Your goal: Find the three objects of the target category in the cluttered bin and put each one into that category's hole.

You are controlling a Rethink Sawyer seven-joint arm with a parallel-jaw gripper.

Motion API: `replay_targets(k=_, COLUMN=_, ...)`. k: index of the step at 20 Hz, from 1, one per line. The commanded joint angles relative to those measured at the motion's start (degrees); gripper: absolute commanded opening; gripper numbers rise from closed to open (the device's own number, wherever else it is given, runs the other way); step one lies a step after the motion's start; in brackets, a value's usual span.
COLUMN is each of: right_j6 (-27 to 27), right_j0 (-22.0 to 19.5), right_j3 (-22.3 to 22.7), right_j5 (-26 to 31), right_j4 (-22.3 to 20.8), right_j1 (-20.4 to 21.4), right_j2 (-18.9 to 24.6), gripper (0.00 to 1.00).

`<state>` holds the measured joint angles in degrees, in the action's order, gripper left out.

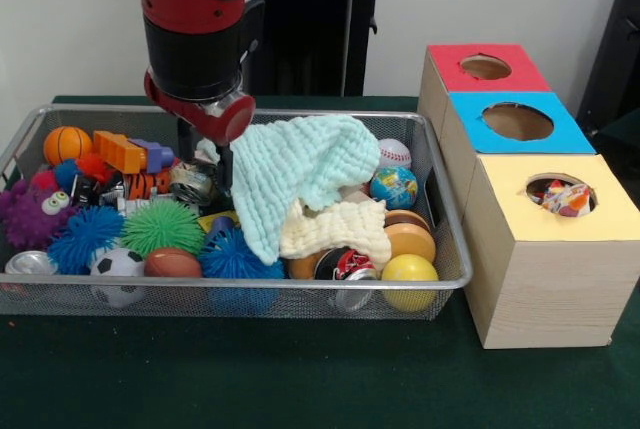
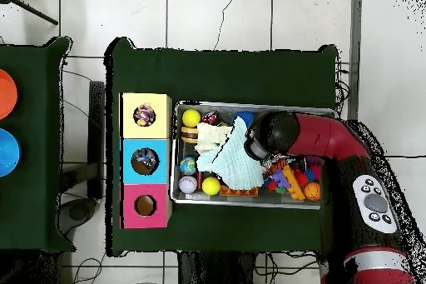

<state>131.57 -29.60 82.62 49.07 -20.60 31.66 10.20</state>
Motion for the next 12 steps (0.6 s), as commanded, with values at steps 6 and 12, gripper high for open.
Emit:
replay_targets(k=6, right_j6=-11.21, right_j0=-3.63, right_j3=1.06, right_j5=-6.30, right_j4=-3.82, right_j1=-4.05, right_j2=5.26, gripper=1.00)
replay_targets(k=12, right_j6=-12.10, right_j0=-4.71, right_j3=1.45, right_j5=-6.56, right_j4=-4.34, right_j1=-4.48, right_j2=5.63, gripper=1.00)
